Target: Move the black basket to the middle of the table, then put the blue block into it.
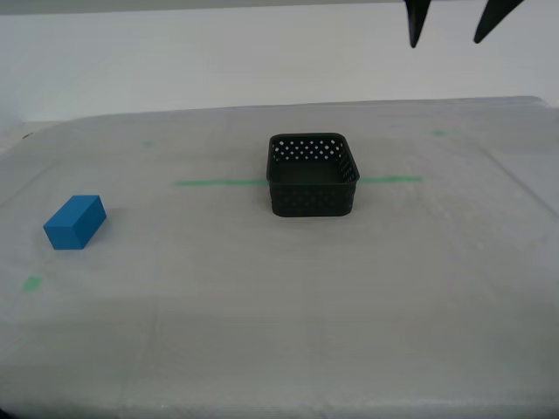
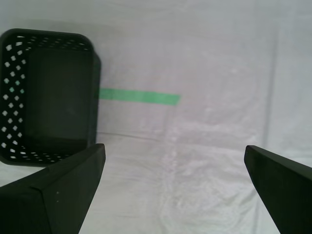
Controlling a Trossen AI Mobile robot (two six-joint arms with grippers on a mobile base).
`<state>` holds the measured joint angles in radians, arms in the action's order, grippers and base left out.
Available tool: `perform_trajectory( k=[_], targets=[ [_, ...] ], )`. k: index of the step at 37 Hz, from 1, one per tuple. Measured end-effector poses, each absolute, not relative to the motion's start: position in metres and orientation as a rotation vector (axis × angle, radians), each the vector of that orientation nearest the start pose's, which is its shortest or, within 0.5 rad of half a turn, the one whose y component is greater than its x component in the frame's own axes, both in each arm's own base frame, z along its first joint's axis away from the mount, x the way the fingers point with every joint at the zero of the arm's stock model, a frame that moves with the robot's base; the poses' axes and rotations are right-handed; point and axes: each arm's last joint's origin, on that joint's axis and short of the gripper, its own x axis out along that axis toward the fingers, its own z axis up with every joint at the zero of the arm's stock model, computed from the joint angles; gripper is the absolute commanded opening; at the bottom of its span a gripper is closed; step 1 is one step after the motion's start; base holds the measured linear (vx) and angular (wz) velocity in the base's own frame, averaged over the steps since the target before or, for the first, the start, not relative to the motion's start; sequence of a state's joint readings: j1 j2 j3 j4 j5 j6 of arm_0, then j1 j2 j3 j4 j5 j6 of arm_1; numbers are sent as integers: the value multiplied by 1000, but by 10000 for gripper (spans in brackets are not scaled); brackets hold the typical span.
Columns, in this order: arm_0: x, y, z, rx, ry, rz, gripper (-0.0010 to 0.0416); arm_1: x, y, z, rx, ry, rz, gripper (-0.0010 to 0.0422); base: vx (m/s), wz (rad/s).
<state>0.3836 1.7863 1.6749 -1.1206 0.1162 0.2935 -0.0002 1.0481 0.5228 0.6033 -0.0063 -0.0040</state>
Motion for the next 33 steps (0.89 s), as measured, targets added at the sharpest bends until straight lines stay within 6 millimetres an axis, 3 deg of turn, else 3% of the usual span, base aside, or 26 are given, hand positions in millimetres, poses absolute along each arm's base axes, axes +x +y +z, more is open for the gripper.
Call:
perform_trajectory(
  k=[12,19,33],
  targets=[
    [298,80,298,-38,1225,-10,400,227,0,269,-4,-78,6,0,0,0],
    [287,57,287,-6,1226,-60,400,227,0,269,-5,-78,6,0,0,0],
    [287,51,273,-24,1230,-70,398,227,0,269,-4,-78,6,0,0,0]
  ],
)
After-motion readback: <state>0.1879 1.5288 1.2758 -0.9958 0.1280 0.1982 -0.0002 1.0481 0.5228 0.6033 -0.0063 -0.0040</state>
